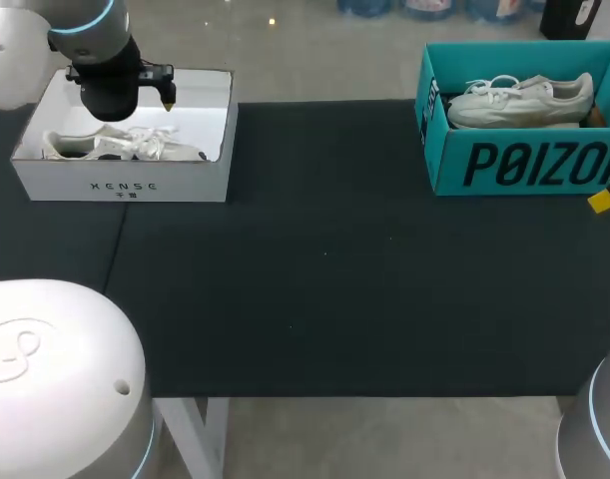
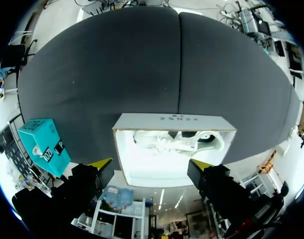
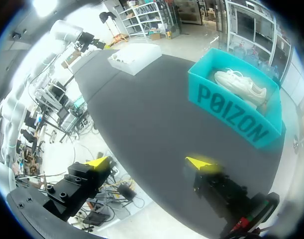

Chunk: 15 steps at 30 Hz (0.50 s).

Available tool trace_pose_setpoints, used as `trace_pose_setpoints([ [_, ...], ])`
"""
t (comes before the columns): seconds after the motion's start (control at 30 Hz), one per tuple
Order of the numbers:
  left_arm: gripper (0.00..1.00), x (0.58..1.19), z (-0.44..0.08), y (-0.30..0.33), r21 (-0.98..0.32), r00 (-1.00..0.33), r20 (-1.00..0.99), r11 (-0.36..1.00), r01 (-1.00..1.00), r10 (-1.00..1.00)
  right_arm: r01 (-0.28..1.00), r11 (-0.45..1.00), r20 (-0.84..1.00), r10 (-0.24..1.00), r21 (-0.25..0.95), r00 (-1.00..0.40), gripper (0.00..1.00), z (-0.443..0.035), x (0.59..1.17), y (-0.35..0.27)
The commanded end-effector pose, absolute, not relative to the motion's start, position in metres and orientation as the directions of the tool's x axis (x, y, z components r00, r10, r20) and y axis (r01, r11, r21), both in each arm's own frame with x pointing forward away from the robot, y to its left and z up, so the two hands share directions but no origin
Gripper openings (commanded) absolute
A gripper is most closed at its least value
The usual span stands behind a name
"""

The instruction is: Take the shoe out of the shoebox, open the shoe tongue, remove and reinsert the insole, then place the shoe into the shoebox

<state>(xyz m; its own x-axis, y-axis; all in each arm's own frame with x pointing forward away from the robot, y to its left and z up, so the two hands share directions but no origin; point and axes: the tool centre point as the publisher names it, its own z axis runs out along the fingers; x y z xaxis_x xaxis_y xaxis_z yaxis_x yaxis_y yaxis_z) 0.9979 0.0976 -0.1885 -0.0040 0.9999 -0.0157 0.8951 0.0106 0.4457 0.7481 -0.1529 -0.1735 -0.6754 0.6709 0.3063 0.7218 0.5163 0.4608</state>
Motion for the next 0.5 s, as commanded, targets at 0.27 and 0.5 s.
trace_pose_setpoints([
  [0.27,1.0,0.998,-0.188,0.098,0.446,-0.003,-0.015,0.009,0.895,1.0,0.723,0.517,0.307,0.672,0.458,-0.674,1.0,-0.174,0.749,-0.153],
  [0.5,1.0,0.998,-0.188,0.098,0.446,-0.003,-0.015,0.009,0.895,1.0,0.723,0.521,0.292,0.68,0.453,-0.673,1.0,-0.172,0.762,-0.158],
])
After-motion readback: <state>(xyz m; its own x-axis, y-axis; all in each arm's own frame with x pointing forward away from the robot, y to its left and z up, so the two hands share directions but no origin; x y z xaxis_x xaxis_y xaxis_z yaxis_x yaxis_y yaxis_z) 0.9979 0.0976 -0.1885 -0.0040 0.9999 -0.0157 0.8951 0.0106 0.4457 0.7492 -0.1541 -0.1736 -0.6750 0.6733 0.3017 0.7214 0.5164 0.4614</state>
